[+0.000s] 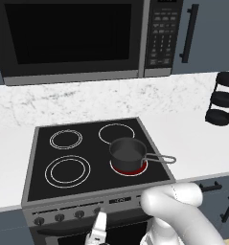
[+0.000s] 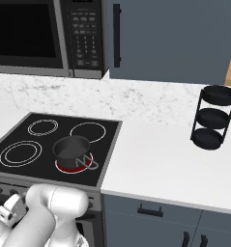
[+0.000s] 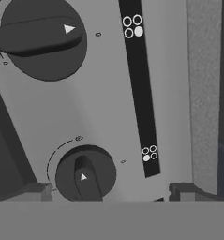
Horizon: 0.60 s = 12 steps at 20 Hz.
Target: Turn off the front right burner of the stove.
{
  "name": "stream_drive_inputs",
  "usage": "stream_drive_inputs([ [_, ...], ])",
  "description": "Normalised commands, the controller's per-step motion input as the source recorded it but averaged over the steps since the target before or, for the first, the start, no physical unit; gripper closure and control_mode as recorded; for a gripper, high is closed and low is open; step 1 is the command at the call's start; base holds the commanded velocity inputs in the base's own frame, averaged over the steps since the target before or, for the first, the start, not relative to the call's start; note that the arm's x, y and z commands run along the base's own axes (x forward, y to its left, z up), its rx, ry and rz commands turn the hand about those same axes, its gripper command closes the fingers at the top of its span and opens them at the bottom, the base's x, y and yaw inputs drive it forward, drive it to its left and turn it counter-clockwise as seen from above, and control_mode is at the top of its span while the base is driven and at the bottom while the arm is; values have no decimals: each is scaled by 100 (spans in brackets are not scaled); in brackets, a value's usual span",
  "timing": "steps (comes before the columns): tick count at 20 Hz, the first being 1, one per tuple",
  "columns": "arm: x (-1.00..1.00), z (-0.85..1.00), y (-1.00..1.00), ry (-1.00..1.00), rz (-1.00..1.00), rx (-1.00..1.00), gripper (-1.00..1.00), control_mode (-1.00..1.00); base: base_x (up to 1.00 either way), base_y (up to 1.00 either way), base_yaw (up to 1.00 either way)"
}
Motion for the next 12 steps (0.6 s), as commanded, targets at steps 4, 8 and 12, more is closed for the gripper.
stream_drive_inputs([
  [4, 26, 0, 0, 0, -1, 0, -100, -100, 0, 0, 0],
  [8, 20, -4, 0, 0, 0, 0, -100, -100, 0, 0, 0],
  [12, 1, -10, 0, 0, 5, 0, -100, -100, 0, 0, 0],
])
